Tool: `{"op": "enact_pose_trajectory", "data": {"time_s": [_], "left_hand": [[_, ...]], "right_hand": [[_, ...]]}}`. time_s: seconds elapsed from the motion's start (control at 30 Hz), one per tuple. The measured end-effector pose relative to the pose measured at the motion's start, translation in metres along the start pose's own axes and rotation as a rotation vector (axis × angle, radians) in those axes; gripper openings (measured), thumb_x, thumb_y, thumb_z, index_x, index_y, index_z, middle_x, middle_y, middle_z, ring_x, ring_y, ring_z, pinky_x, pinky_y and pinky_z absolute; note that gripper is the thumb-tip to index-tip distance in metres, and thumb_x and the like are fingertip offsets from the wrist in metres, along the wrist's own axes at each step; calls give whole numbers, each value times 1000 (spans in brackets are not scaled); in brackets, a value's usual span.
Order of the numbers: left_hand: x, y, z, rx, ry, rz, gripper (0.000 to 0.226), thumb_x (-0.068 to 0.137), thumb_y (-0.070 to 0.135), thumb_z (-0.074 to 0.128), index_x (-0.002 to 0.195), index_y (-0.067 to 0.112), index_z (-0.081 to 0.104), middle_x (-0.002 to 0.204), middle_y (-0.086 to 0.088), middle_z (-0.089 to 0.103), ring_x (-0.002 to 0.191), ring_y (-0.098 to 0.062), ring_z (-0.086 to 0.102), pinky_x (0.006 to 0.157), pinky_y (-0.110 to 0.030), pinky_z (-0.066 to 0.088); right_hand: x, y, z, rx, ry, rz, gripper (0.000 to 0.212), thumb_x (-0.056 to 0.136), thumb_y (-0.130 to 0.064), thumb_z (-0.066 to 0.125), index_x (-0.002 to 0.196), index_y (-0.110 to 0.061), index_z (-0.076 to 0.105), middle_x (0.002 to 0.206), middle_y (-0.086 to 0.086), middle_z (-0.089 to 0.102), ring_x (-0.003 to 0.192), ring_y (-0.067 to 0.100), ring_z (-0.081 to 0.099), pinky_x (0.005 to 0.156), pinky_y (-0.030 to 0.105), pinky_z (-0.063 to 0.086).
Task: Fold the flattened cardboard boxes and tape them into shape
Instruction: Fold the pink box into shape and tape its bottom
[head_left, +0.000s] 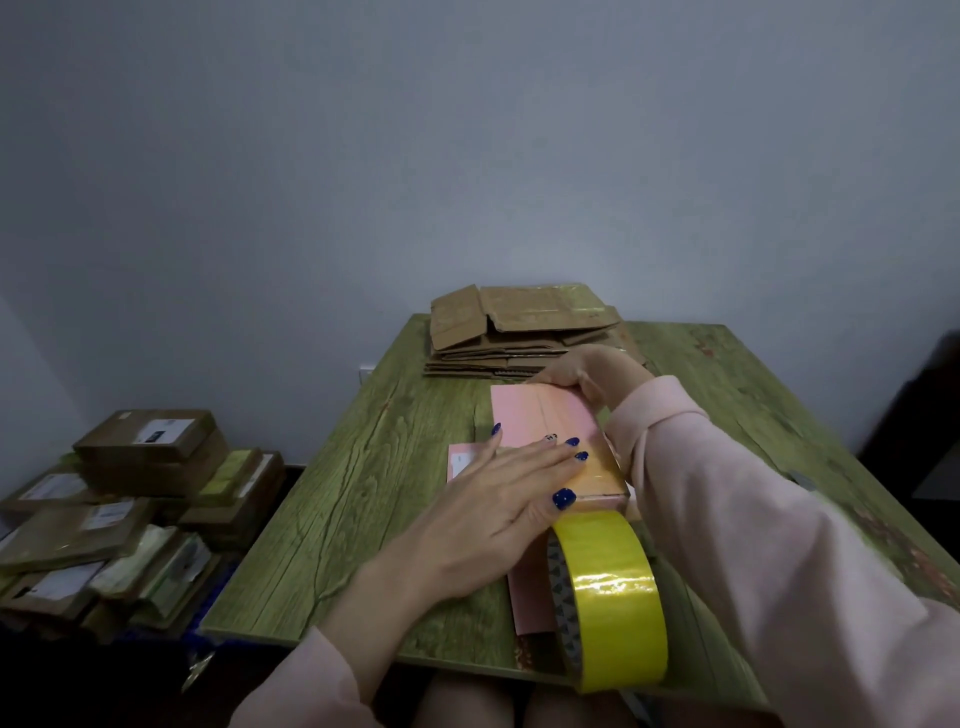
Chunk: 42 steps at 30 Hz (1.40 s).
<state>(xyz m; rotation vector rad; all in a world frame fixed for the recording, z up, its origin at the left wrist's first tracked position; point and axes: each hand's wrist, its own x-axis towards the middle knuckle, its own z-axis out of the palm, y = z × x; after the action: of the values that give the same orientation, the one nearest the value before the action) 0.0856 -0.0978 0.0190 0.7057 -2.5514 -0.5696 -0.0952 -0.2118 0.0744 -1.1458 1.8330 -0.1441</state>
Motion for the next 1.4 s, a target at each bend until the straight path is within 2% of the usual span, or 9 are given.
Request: {"op": "enact_pose_trajectory", "data": {"time_s": [0.27, 0.4, 0.47, 0.53, 0.63, 0.8, 0.93, 1.1, 1.4], "left_hand": [[1, -2, 1, 12, -9, -30, 67, 89, 59, 8, 144, 29, 33, 148, 19, 26, 138, 10, 14, 118, -27, -7], [0, -2, 1, 9, -6, -16, 76, 85, 70, 2, 144, 31, 30, 150, 17, 27, 139, 10, 13, 117, -24, -9], [1, -1, 0, 25, -1, -29, 76, 86, 71, 2, 145, 31, 30, 150, 16, 28, 137, 13, 11, 115, -21, -12], [2, 2, -2, 74, -11, -50, 67, 91, 62, 7, 146, 30, 29, 152, 15, 27, 135, 16, 8, 114, -19, -14], [1, 6, -1, 147, -22, -32, 70, 89, 61, 4, 147, 28, 26, 153, 13, 24, 138, 11, 10, 113, -21, -17], [15, 3, -21, -59, -107, -146, 69, 89, 62, 8, 138, 30, 44, 147, 5, 40, 138, -4, 24, 119, -35, 7], [47, -5, -45, -166, 49, -157, 36, 101, 30, 39, 114, 10, 66, 111, -4, 67, 99, -14, 61, 88, -25, 47], [66, -25, -37, 69, -80, -176, 46, 103, 34, 26, 140, 13, 43, 141, -2, 47, 128, -14, 42, 97, -15, 26], [39, -24, -27, 253, -178, -6, 60, 95, 43, 14, 147, 15, 27, 155, 5, 22, 136, 6, 13, 109, -8, 0]], "right_hand": [[-12, 20, 7, -54, 786, -653, 19, 91, -12, 57, 101, -11, 73, 105, 4, 70, 102, 16, 61, 81, 19, 41], [-48, 37, 10, -437, 550, -691, 42, 98, -40, 44, 73, -13, 64, 68, 3, 60, 64, 16, 50, 63, 26, 34], [-54, 50, 17, -566, 440, -685, 49, 101, -43, 29, 113, -10, 64, 108, 6, 67, 98, 18, 59, 84, 27, 39], [-56, 61, 23, -565, 345, -728, 52, 102, -39, 21, 146, -13, 33, 152, -2, 32, 142, 11, 24, 115, 26, 17], [-54, 68, 25, -511, 326, -736, 52, 102, -39, 17, 149, -19, 23, 157, -9, 16, 145, 6, 4, 119, 33, 5], [-41, 76, 19, -78, 344, -821, 39, 101, -33, 36, 131, -17, 55, 141, -8, 47, 134, 6, 37, 101, 7, 25], [-31, 77, 19, 120, 342, -850, 27, 100, -26, 41, 114, -22, 65, 106, 1, 66, 91, 11, 60, 81, 20, 44], [-13, 82, 25, 171, 446, -876, 32, 101, -20, 43, 129, -14, 57, 130, 2, 59, 122, 16, 53, 108, 34, 37], [-9, 76, 25, 103, 475, -871, 41, 97, -7, 47, 137, -15, 47, 122, -3, 62, 120, 8, 54, 107, 37, 41]]}}
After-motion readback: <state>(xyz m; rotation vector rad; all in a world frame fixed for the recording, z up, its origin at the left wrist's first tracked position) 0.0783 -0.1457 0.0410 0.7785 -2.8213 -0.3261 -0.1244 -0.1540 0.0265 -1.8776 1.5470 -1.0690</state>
